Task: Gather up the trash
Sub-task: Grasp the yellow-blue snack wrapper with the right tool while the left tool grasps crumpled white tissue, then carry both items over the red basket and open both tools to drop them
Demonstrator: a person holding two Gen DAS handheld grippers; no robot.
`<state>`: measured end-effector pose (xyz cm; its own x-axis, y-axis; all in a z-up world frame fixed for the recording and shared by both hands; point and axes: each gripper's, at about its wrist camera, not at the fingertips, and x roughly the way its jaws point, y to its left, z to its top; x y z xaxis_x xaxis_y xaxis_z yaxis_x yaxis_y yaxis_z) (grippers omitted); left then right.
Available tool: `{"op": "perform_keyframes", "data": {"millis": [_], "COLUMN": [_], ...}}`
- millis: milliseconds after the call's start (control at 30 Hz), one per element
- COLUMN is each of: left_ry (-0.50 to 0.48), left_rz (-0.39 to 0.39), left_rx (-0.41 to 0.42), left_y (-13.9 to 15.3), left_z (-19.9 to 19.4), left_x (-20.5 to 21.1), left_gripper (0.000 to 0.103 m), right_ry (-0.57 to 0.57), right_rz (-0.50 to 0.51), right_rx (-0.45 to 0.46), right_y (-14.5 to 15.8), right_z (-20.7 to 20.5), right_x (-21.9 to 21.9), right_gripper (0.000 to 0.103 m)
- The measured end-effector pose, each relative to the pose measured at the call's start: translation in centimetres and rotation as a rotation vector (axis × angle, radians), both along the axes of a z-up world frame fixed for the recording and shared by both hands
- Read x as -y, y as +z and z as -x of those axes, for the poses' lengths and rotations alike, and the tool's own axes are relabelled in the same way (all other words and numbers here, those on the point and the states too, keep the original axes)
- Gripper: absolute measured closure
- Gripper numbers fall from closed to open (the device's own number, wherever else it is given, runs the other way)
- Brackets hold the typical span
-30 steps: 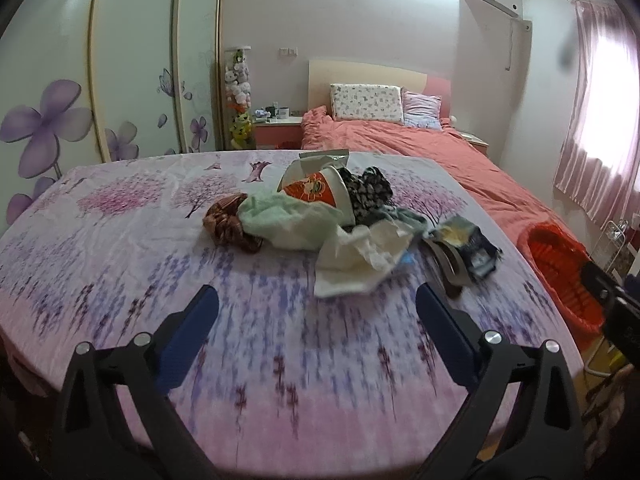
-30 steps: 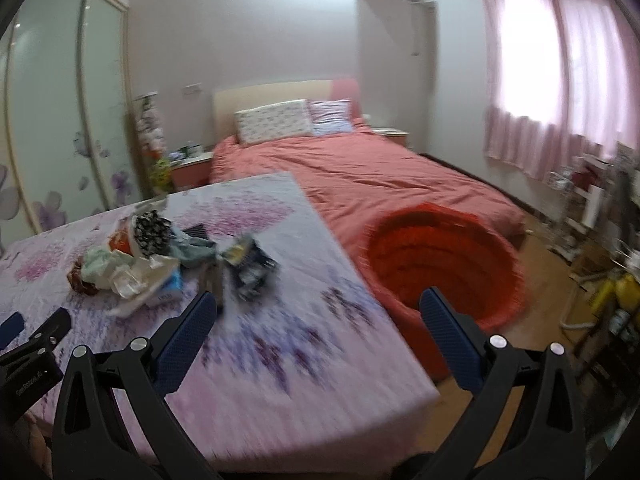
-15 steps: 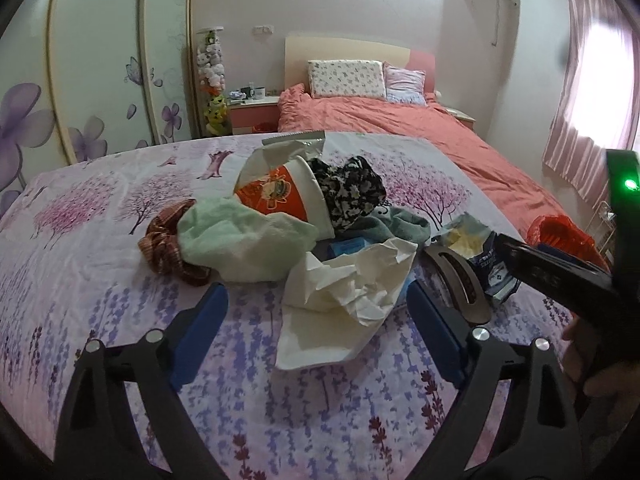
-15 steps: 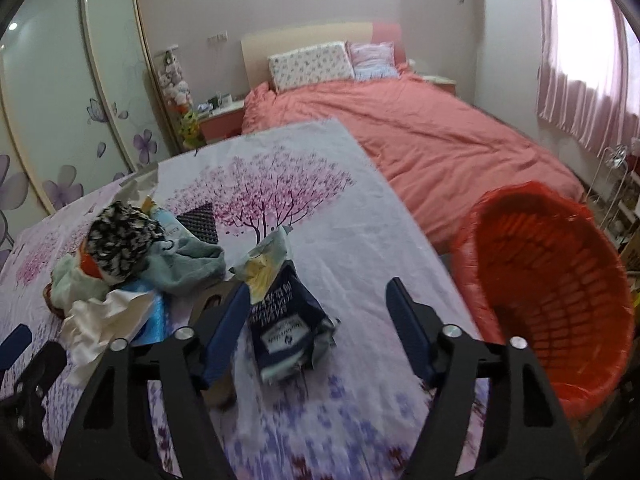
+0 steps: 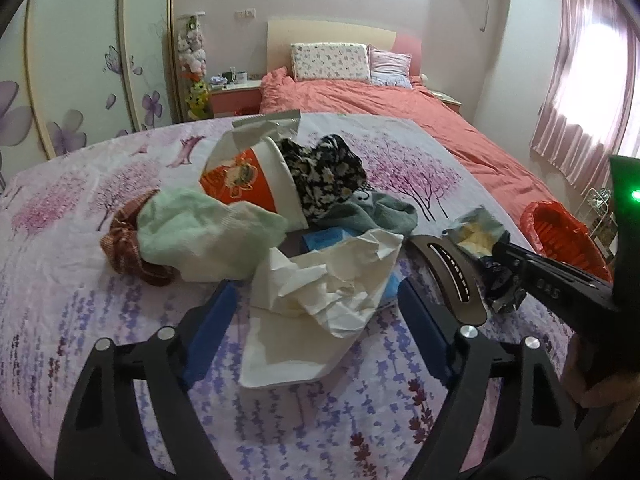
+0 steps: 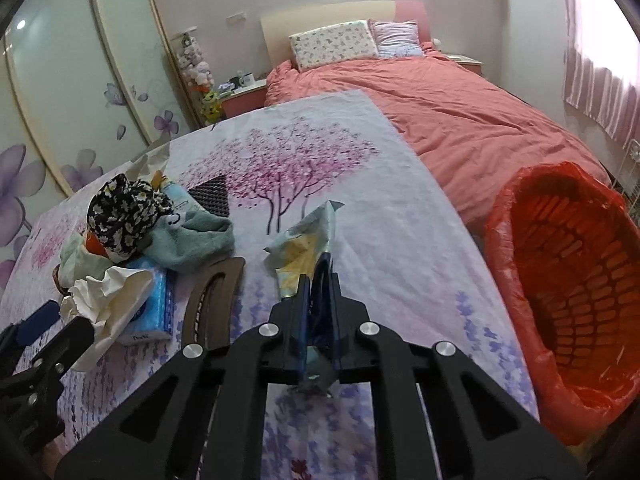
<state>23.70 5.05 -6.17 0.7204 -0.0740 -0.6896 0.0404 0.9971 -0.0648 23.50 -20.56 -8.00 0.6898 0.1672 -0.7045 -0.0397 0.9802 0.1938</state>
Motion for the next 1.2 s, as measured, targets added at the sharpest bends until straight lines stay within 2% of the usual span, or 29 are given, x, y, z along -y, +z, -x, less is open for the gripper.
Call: {"op": "perform_keyframes", "data": {"millis": [133,200,300,500,800,1067,1200], "left_ry": [-0.015,-0.02,-0.022,-0.023,-0.025,-0.093,-0.153], "left_rz": [0.01,0.016,0.034,0.038,0.046,0.062,0.079], "left_rx": [-0.029,-0.046,-0.057,-0.024,0.038,0.093,0.105], "left_y": [-0.6,-1.0,-1.3,-0.3,2.7,5.8,7.0], "left_z": [-0.7,-0.9,-1.0,-0.2,1.5,2.5,2.2], "left_x": [0.3,0.3,0.0,-0.4,0.0,3.2,6.2], "left_gripper": [0.036,0.05,0.056,0.058,0.058,0.058,0.058], "right_ry": [-0.016,-0.018,-0.022,-0.036,-0.055,-0.11,-0.167], "right_rz": [0.001,0.001,0.002,-0.003,-0.01,-0.014,-0.005], "right_rx": [-0.003,-0.001,0.006,0.02,0.076,0.161,0.215], "right_y": [-0.1,0.0,0.0,0.5,2.1,4.2,5.3], "right_z": [0.0,0.2,0.1,0.3,1.9,4.6,6.1], "right_x": [0.6,0.7,0.6,0.8,1.8,4.2,6.3], "right_gripper": [0.094,0.094,0.094,0.094,0.094,0.094,0.094]}}
